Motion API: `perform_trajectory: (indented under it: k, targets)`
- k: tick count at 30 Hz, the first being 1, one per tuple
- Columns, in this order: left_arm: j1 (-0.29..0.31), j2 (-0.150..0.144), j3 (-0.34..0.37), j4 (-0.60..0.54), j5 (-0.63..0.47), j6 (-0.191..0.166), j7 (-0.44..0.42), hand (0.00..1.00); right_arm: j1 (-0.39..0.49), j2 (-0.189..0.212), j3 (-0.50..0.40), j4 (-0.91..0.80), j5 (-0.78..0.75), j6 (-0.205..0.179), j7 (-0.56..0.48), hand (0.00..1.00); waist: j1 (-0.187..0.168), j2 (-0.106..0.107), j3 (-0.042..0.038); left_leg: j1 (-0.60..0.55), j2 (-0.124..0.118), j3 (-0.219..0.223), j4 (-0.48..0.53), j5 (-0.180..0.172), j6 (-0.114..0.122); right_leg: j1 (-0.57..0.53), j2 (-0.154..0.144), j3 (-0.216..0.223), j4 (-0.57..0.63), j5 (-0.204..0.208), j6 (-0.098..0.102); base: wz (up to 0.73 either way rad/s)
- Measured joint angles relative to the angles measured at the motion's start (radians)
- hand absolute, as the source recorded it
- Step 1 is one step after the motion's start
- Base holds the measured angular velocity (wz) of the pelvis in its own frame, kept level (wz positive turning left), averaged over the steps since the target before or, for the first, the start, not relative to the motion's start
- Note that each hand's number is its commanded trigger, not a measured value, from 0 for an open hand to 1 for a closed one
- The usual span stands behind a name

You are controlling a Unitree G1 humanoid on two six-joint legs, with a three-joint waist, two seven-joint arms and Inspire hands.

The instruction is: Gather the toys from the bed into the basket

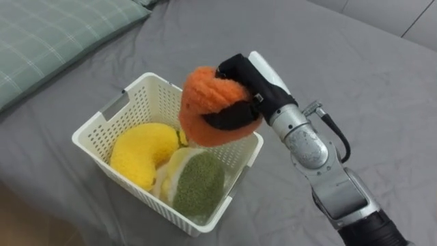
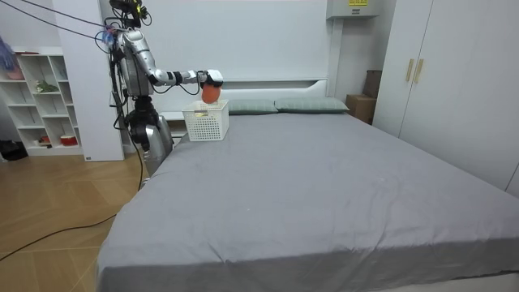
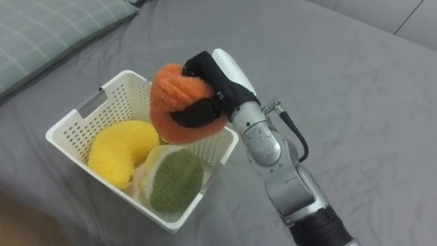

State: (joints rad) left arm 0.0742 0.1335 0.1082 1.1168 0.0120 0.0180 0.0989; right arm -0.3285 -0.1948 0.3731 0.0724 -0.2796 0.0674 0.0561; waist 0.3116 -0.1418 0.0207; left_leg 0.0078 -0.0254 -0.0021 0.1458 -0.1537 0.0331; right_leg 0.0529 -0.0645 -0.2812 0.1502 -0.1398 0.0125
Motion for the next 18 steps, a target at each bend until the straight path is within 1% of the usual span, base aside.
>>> perform_trajectory:
  k: [4,18]
  targets:
    - [0.0,0.002,-0.011,-0.001,0.0,0.001,0.004,0.0,0.0,0.0,0.0,0.004,0.0,0.0,0.001,0.0,0.0,0.0,0.0,-0.002,-0.001,-0.001,0.003,0.0,0.0,0.0,-0.001,0.0,0.0,0.0,0.001,0.0]
    - [-0.001,0.002,-0.012,-0.001,-0.001,0.004,0.005,0.0,-0.001,-0.001,0.0,0.04,0.0,0.002,0.002,0.0,-0.002,-0.001,-0.0007,-0.003,-0.002,-0.002,0.006,0.0,0.0,0.001,-0.001,0.0,0.0,0.0,0.001,0.0]
